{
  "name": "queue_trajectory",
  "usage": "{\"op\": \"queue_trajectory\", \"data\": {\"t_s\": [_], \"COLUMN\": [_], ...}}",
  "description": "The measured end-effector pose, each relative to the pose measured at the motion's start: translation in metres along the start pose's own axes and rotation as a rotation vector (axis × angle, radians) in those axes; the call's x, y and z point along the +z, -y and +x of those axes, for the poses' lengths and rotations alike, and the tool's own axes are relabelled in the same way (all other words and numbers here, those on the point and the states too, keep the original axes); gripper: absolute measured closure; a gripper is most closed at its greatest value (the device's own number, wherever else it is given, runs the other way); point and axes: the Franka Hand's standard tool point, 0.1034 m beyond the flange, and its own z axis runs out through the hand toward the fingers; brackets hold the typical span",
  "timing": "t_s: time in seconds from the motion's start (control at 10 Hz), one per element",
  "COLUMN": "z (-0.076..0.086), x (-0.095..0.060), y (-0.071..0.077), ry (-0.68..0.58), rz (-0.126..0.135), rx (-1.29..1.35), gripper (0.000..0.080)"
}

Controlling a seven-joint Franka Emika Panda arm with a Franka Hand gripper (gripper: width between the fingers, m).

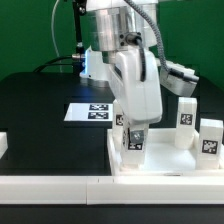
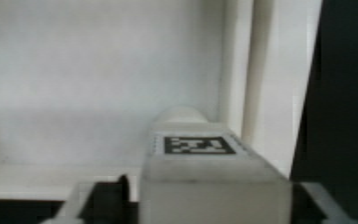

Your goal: Assemble square table

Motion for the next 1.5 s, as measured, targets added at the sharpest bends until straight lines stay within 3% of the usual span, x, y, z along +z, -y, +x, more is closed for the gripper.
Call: {"op": "queue_trajectory", "data": {"t_s": [0.1,0.2,0.3,0.4,0.7,1.0,1.2,1.5], "z": [0.0,0.002,0.001,-0.003,-0.001,-0.001,-0.003,-0.001], "x": [0.0,-0.002,-0.006,-0.009,-0.008,-0.007,0.002,0.004], "y": [0.0,0.002,0.003,0.004,0.003,0.005,0.002,0.002], "ry": [-0.002,-0.013,-0.028,-0.04,-0.041,-0.077,-0.074,-0.081], "rz": [0.0,0.001,-0.008,-0.02,-0.028,-0.076,-0.117,-0.113], "rx": [-0.028,-0.227,-0.421,-0.547,-0.761,-1.296,-1.507,-1.495], "gripper": [0.0288,0.0288,0.0179,0.0156,0.0151,0.015,0.015,0.0177]}}
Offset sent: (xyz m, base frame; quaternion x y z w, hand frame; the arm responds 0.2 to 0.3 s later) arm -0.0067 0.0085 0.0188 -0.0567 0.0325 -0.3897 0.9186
